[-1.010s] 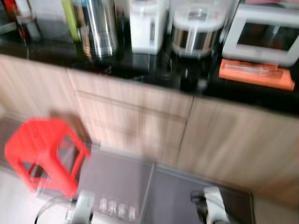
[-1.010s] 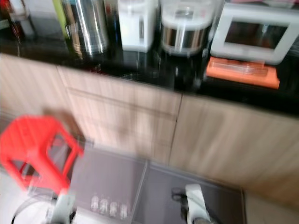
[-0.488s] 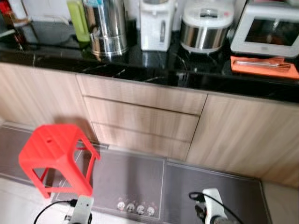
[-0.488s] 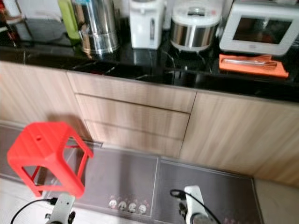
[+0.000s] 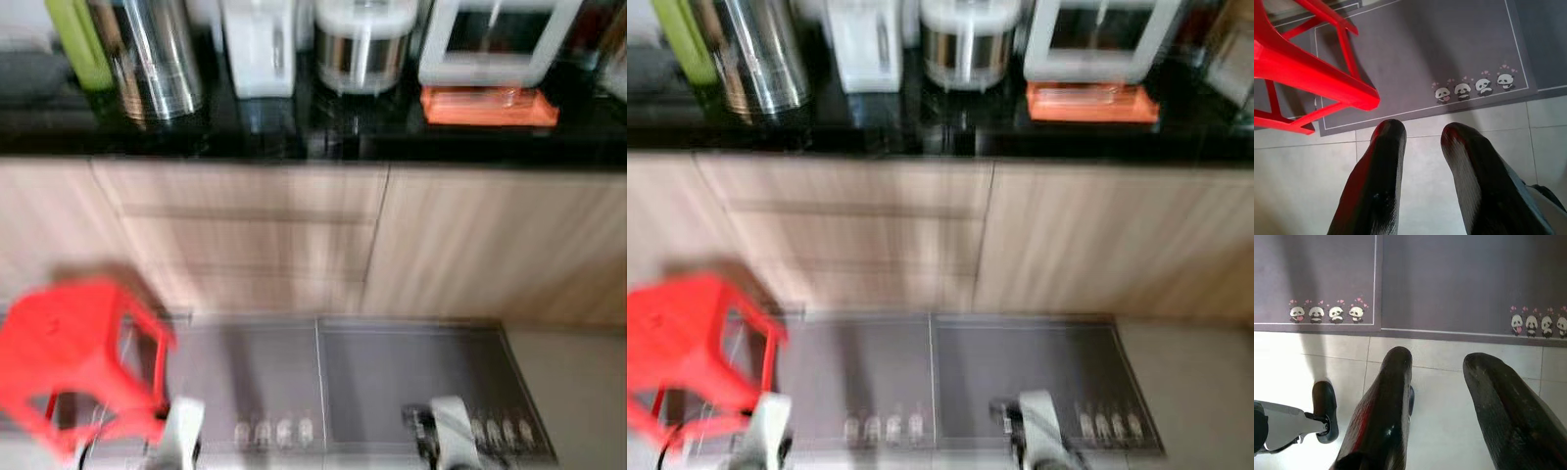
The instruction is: Kitchen organization
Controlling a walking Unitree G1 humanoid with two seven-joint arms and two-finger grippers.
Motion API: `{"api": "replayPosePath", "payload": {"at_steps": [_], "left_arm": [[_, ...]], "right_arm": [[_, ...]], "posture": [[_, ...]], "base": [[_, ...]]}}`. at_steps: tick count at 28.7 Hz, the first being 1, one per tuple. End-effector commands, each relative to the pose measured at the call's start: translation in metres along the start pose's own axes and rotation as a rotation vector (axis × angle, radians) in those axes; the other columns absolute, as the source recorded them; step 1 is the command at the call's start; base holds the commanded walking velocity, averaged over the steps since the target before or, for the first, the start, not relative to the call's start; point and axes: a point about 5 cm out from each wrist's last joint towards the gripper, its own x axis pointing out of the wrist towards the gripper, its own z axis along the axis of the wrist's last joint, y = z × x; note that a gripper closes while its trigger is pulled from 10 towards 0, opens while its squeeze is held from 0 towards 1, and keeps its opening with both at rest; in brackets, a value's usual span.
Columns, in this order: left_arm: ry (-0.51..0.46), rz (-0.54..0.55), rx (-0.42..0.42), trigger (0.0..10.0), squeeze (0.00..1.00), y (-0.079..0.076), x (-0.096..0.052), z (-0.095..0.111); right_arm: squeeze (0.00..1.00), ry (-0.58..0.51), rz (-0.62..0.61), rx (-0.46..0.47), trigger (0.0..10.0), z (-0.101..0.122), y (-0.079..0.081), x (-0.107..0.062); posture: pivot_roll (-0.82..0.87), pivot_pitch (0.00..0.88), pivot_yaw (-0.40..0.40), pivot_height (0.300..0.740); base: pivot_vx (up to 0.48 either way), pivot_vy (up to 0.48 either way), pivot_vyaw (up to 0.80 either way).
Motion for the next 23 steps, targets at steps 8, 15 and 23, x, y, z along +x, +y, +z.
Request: {"api": "replayPosePath", "payload": {"at_steps": [8, 15, 23], "left_arm": [[0.020, 0.000, 0.003, 10.0, 0.00, 0.0005, -0.0013, -0.0051], [0.020, -0.001, 0.005, 10.0, 0.00, 0.0005, -0.0012, -0.0051], [0.020, -0.001, 0.005, 10.0, 0.00, 0.0005, -0.0012, -0.0051]], "right_arm": [[0.00, -0.015, 0.001, -0.008, 10.0, 0.0035, 0.0007, 0.0004], [0.00, -0.010, -0.002, -0.005, 10.0, 0.0030, 0.0002, 0.0004], [0.00, -0.010, -0.002, -0.005, 10.0, 0.0030, 0.0002, 0.0004]], "posture": [[-0.05, 0.013, 0.024, 0.740], [-0.05, 0.013, 0.024, 0.740], [-0.05, 0.013, 0.024, 0.740]], "base": [[0.000, 0.000, 0.00], [0.000, 0.000, 0.00], [0.000, 0.000, 0.00]]}}
